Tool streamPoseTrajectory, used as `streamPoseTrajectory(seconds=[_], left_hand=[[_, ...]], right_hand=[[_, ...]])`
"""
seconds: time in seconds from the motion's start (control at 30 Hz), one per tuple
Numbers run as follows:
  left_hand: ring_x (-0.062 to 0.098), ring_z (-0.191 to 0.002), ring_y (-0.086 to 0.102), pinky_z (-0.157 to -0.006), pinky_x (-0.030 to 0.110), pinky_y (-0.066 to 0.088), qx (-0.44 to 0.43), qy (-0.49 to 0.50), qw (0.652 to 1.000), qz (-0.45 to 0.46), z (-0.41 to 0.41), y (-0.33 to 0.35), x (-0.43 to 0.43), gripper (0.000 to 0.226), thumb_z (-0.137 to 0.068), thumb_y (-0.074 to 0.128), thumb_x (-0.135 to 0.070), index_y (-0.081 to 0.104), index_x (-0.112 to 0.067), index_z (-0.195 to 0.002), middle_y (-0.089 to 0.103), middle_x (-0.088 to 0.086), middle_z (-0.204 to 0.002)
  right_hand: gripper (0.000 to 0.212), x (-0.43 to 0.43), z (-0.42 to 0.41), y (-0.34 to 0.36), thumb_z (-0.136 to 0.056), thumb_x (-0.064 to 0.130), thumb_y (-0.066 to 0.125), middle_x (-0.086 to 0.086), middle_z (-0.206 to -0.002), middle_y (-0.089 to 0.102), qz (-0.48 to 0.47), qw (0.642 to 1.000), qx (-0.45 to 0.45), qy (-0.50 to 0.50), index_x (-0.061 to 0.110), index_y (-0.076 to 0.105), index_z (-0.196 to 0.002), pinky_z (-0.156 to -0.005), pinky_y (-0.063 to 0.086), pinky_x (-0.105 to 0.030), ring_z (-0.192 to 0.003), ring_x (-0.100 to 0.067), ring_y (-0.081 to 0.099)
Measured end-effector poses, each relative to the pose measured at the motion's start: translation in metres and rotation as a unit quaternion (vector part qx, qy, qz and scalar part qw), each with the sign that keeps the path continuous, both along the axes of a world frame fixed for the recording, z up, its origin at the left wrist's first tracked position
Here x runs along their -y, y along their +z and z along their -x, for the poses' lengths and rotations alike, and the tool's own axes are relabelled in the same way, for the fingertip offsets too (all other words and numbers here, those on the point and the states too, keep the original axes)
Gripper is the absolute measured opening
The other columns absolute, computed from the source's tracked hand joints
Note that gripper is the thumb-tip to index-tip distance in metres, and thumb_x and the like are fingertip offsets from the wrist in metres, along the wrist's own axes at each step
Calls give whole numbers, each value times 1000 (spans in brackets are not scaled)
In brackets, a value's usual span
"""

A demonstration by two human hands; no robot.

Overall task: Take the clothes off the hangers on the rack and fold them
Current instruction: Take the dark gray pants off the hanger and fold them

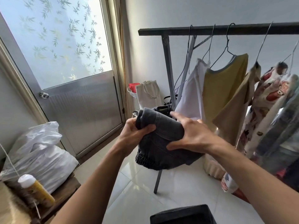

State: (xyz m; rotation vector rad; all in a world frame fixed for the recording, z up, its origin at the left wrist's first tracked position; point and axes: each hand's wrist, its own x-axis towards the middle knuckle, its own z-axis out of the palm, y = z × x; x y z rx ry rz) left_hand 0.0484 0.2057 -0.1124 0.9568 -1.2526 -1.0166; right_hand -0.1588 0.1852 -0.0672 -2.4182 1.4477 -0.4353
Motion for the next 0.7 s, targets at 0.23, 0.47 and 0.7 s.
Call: streamPoseTrajectory(seconds=[0.23, 0.47, 0.7], left_hand=[[18, -108, 57, -91, 30, 51, 91, 225, 962, -126, -4, -1, 4, 51, -80, 79, -30, 50, -20, -120, 57, 7, -119], [19, -82, 74, -68, 36, 59, -167, 34, 950, -260, 29, -18, -8, 59, -74, 75, -48, 60, -12, -118, 73, 11, -102], [25, -84, 73, -76, 37, 58, -281, -13, 912, -298, -18, -41, -3, 36, -92, 56, -39, 69, -9, -108, 74, 16, -101]], right_hand=[[8, 10, -23, -22, -72, 23, 67, 1, -64, 64, -1, 989, 94, -111, 17, 62, -68, -67, 53, -36, -75, -26, 65], [41, -20, -74, -52, -86, 32, 57, -1, -113, 67, 86, 993, 66, -54, 28, 54, -126, -83, 50, -36, -102, -26, 62], [59, -25, -83, -84, -91, 55, 37, 8, -137, 48, 39, 981, 192, -14, 26, 43, -142, -99, 43, -31, -124, -10, 47]])
